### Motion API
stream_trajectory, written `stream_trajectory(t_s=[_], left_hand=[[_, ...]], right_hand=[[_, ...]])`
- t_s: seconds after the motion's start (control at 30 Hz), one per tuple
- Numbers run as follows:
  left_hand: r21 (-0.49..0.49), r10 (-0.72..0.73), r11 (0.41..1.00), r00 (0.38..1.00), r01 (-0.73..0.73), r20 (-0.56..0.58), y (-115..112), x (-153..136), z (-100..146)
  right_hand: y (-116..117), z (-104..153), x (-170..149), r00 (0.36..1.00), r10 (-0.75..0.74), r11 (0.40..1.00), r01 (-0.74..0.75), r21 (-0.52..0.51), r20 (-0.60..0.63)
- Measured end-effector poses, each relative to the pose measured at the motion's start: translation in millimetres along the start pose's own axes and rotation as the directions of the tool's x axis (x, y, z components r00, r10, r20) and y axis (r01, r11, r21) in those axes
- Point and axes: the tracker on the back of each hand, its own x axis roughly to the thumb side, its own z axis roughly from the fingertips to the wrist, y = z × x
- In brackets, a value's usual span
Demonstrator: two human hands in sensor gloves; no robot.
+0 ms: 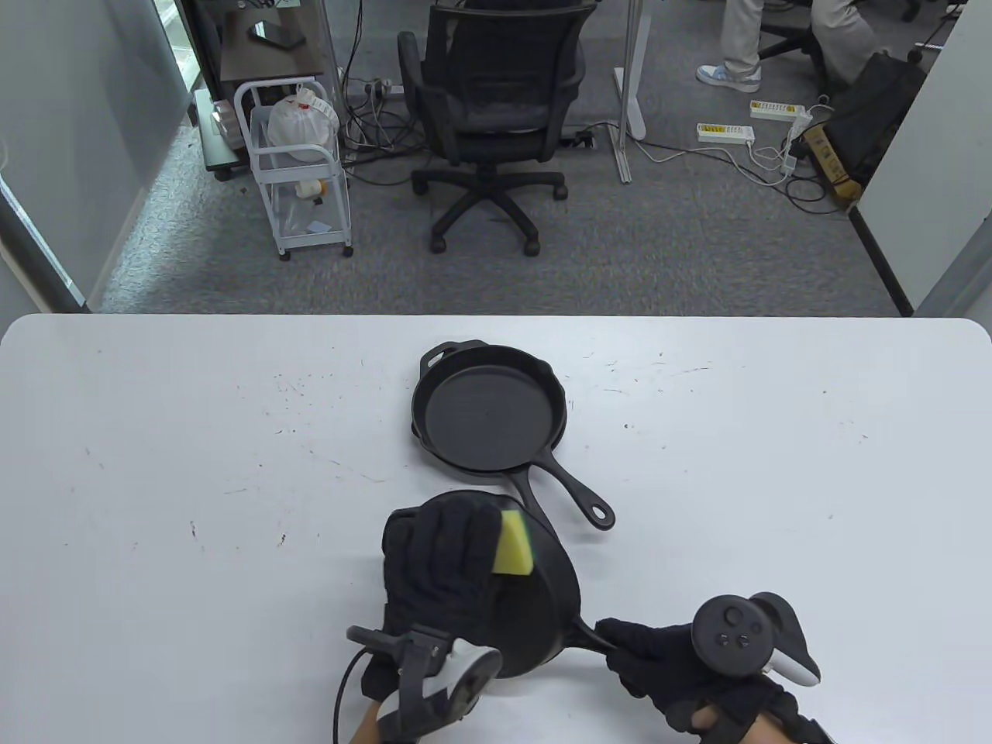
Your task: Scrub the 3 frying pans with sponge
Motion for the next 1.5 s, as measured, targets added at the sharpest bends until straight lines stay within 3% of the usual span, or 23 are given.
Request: stream_trajectory(t_s=[0.13,0.27,0.33,0.43,0.53,0.7,0.8,0.9,1.0,1.13,1.23,1.37,1.5], left_hand=[[-0.124,-0.005,0.992,0.995,-0.007,-0.099,-18,-24,-2],[-0.278,0.151,0.947,0.987,-0.16,-0.054,-30,-12,-2],[-0.266,0.198,0.946,0.98,-0.183,0.03,-30,7,2],[-0.118,0.093,0.991,0.968,-0.067,0.235,-20,39,12],[-0.034,0.094,0.996,0.944,-0.088,0.317,-8,55,15],[0.004,0.114,0.993,0.983,-0.116,0.142,1,26,1],[-0.035,0.092,0.995,0.996,-0.092,-0.001,-8,-5,-3],[-0.11,0.129,0.984,0.984,-0.143,-0.125,-24,-26,-3],[-0.189,0.152,0.965,0.976,-0.18,-0.153,-33,-30,-4],[-0.219,0.182,0.957,0.982,-0.189,-0.052,-32,-14,-2],[-0.204,0.197,0.965,0.967,-0.163,0.161,-26,14,5],[-0.132,0.217,0.974,0.914,-0.182,0.342,-14,46,15],[-0.022,0.156,0.987,0.932,-0.157,0.328,0,49,15]], right_hand=[[-16,12,-9,0.998,-0.067,0.992,0.064,-0.109,-0.022],[-25,18,-22,0.976,-0.213,0.95,0.195,-0.242,-0.049],[-25,18,-23,0.976,-0.208,0.948,0.187,-0.257,-0.058],[-20,14,-21,0.982,-0.17,0.961,0.147,-0.232,-0.081],[-11,7,-15,0.991,-0.112,0.984,0.101,-0.15,-0.069],[-2,2,-1,1.0,-0.014,1.0,0.014,0.01,-0.013],[-4,5,-2,1.0,0.013,0.999,-0.012,0.033,-0.009],[-12,10,-9,0.999,-0.017,1.0,0.017,-0.01,-0.027],[-20,16,-15,0.997,-0.067,0.995,0.064,-0.079,-0.042],[-27,21,-23,0.985,-0.164,0.969,0.152,-0.194,-0.049],[-27,20,-28,0.967,-0.25,0.942,0.233,-0.241,-0.046],[-21,14,-26,0.963,-0.268,0.946,0.254,-0.199,-0.043],[-10,8,-14,0.986,-0.166,0.981,0.163,-0.103,-0.022]])
